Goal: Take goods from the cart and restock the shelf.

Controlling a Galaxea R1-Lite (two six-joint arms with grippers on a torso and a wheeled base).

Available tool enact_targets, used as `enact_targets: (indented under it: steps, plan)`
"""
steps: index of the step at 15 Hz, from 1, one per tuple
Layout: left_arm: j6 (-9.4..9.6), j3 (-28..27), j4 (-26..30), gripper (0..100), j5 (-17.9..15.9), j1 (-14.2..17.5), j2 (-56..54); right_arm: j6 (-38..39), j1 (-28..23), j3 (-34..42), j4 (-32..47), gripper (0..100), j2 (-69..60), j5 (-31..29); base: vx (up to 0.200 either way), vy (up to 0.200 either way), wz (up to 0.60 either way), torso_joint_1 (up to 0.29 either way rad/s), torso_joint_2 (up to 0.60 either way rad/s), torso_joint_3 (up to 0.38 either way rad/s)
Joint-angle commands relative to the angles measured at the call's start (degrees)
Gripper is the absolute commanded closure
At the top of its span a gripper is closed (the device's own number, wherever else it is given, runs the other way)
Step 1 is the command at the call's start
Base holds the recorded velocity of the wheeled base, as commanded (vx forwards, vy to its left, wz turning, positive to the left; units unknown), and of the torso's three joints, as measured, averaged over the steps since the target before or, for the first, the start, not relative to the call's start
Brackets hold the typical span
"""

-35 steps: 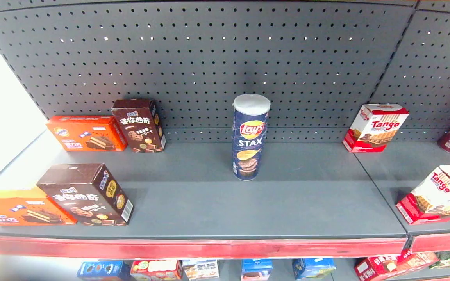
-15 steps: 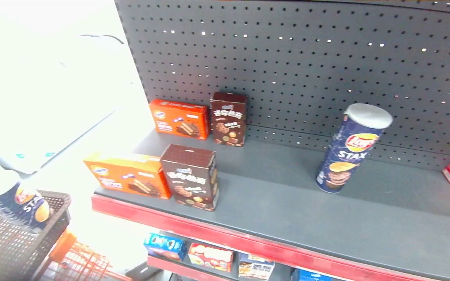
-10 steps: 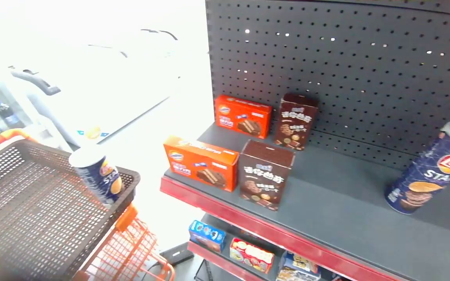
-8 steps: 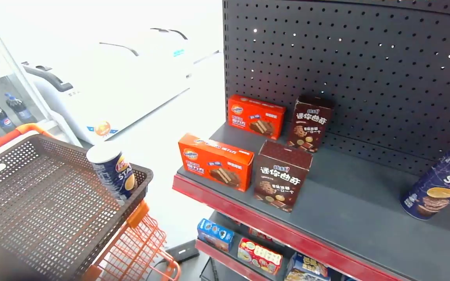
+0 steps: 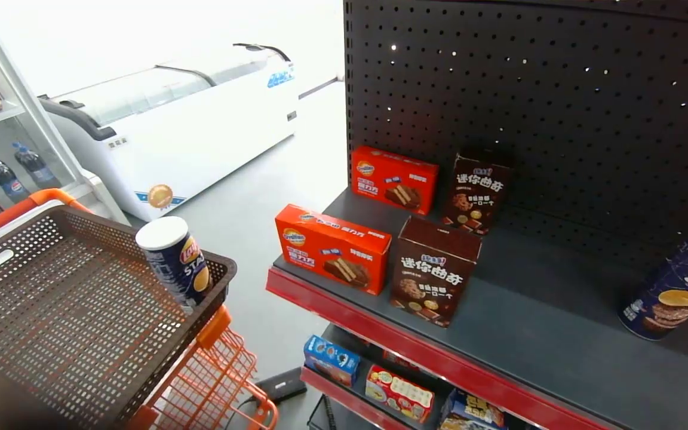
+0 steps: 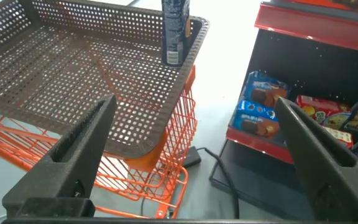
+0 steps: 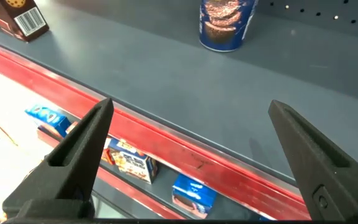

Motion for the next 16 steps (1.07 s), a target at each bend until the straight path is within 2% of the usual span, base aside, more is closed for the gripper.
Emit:
enact_targets:
  steps: [1,3,4,6,8,9,10,11,12,14,16]
  plan:
    - [0.04,-0.2,0.4,0,-0.2,-0.1,0.0,0.0,0.0,0.0,0.0,0,0.0,0.0,0.000,0.000,0.00,0.000,0.00,0.000]
    - [0.83,-0.9,0.5,0,-0.4,0.0,1.5,0.0,0.0,0.0,0.0,0,0.0,0.0,0.000,0.000,0.00,0.000,0.00,0.000]
    - [2.06,-3.9,1.3,0,-0.4,-0.1,4.7,0.0,0.0,0.0,0.0,0,0.1,0.0,0.000,0.000,0.00,0.000,0.00,0.000]
    - [1.98,-10.5,3.5,0,-0.3,-0.3,15.2,0.0,0.0,0.0,0.0,0,0.1,0.0,0.000,0.000,0.00,0.000,0.00,0.000]
    - [0.83,-16.9,1.6,0,-0.2,-0.2,29.6,0.0,0.0,0.0,0.0,0,0.1,0.0,0.000,0.000,0.00,0.000,0.00,0.000]
    - [0.66,-19.2,-0.6,0,0.4,-2.0,34.4,0.0,0.0,0.0,0.0,0,0.0,0.0,0.000,0.000,0.00,0.000,0.00,0.000]
    - [0.31,-20.3,-2.8,0,1.2,-1.9,40.1,0.0,0.0,0.0,0.0,0,0.0,0.0,0.000,0.000,0.00,0.000,0.00,0.000]
    - [0.13,-20.2,-8.4,0,1.3,-1.0,45.8,0.0,0.0,0.0,0.0,0,0.0,0.0,0.000,0.000,0.00,0.000,0.00,0.000]
    - [1.01,-19.4,-13.3,0,1.5,0.2,51.0,0.0,0.0,0.0,0.0,0,0.0,0.0,0.000,0.000,0.00,0.000,0.00,0.000]
    - [1.71,-18.4,-18.9,0,1.7,0.2,57.4,0.0,0.0,0.0,0.0,0,0.0,0.0,0.000,0.000,0.00,0.000,0.00,0.000]
    - [1.71,-15.6,-28.8,0,1.7,-0.1,68.1,0.0,0.0,0.0,0.0,0,0.0,0.0,0.000,0.000,0.00,0.000,0.00,0.000]
